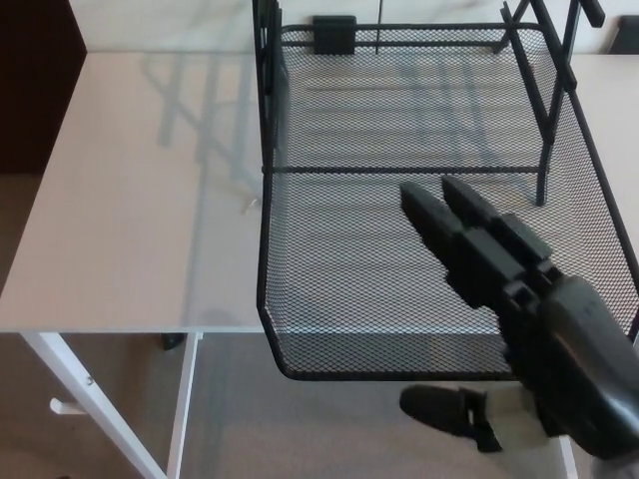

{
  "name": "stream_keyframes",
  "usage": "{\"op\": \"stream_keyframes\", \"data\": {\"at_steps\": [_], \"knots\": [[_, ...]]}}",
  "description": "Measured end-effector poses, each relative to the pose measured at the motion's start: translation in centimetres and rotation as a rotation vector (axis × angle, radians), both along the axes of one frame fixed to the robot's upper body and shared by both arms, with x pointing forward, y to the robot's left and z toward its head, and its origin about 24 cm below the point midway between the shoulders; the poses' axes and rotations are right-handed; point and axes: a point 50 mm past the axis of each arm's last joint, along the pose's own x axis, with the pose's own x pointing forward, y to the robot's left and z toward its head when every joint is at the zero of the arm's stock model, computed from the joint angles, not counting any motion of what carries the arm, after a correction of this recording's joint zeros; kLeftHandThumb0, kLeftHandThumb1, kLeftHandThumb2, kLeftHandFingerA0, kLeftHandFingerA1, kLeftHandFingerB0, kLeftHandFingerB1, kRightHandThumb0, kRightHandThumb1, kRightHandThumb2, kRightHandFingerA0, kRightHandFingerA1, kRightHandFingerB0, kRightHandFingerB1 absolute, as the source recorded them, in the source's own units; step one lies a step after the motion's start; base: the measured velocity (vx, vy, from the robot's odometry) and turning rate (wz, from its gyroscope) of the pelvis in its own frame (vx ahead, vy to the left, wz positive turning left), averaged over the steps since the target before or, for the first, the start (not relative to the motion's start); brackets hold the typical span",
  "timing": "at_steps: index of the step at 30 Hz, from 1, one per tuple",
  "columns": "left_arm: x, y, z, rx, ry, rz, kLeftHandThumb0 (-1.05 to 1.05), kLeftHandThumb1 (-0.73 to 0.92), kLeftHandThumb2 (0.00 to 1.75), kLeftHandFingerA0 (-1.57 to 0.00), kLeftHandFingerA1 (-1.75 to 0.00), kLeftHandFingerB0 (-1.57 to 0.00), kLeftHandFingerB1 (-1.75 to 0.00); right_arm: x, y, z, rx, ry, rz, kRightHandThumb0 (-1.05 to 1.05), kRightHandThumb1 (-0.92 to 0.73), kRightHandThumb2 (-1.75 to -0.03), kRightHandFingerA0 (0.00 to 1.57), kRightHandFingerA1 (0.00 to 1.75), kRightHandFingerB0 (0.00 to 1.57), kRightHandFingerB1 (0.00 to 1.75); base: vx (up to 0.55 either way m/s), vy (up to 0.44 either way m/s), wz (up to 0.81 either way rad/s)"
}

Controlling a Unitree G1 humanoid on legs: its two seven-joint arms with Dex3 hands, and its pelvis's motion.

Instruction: The robot walk towards a table in front and then pushes a layer of a file tray back to its original position using its right hand

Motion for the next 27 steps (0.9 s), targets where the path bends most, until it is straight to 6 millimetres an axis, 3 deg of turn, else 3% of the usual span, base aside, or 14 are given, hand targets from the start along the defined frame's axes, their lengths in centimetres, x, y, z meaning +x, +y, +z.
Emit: {"op": "stream_keyframes", "data": {"at_steps": [2, 4, 5, 7, 16, 25, 26, 27], "knots": [[0.2, -0.1, 0.1, -0.001, -0.007, -0.004, -0.27, 0.68, 0.61, -0.52, -0.42, -0.35, -0.36, 0.6, 0.2, -0.6, -0.041, 0.010, -0.013, -0.58, -0.39, -0.75, 0.00, 0.00, 0.00, 0.08, 0.00, 0.000, 0.00], [0.3, -0.1, 0.2, -0.002, -0.011, -0.006, -0.26, 0.68, 0.60, -0.52, -0.43, -0.35, -0.37, 1.1, 0.4, -1.0, -0.073, 0.018, -0.023, -0.64, -0.41, -0.74, 0.00, 0.00, 0.00, 0.02, 0.00, 0.000, 0.00], [0.3, -0.1, 0.2, -0.002, -0.013, -0.008, -0.26, 0.68, 0.60, -0.51, -0.43, -0.34, -0.37, 1.4, 0.5, -1.3, -0.096, 0.024, -0.029, -0.57, -0.40, -0.57, 0.00, 0.00, 0.00, 0.01, 0.00, 0.000, 0.00], [0.4, -0.2, 0.3, -0.003, -0.017, -0.010, -0.26, 0.69, 0.60, -0.51, -0.42, -0.34, -0.36, 1.9, 0.7, -1.9, -0.135, 0.034, -0.037, -0.60, -0.42, -0.54, 0.00, 0.00, 0.00, 0.00, 0.00, 0.000, 0.00], [0.9, -0.3, 0.5, -0.007, -0.026, -0.018, -0.27, 0.68, 0.60, -0.49, -0.42, -0.34, -0.36, 3.4, 1.6, -3.5, -0.335, 0.034, -0.052, -0.87, -0.46, -0.58, 0.00, 0.00, 0.00, 0.00, 0.00, 0.000, 0.00], [1.5, -0.4, 0.8, -0.007, -0.026, -0.025, -0.28, 0.68, 0.61, -0.49, -0.42, -0.34, -0.36, 3.9, 2.0, -4.3, -0.529, -0.006, -0.075, -0.86, -0.51, -0.55, 0.00, 0.00, 0.00, 0.00, 0.00, 0.000, 0.00], [1.5, -0.4, 0.8, -0.006, -0.026, -0.026, -0.28, 0.68, 0.61, -0.49, -0.42, -0.34, -0.36, 4.0, 2.0, -4.3, -0.544, -0.012, -0.080, -0.84, -0.53, -0.56, 0.00, 0.00, 0.00, 0.00, 0.00, 0.000, 0.00], [1.6, -0.4, 0.9, -0.004, -0.026, -0.028, -0.28, 0.68, 0.60, -0.49, -0.42, -0.33, -0.36, 4.1, 2.0, -4.3, -0.564, -0.020, -0.088, -0.86, -0.45, -0.83, 0.00, 0.00, 0.00, 0.00, 0.00, 0.000, 0.00]]}}
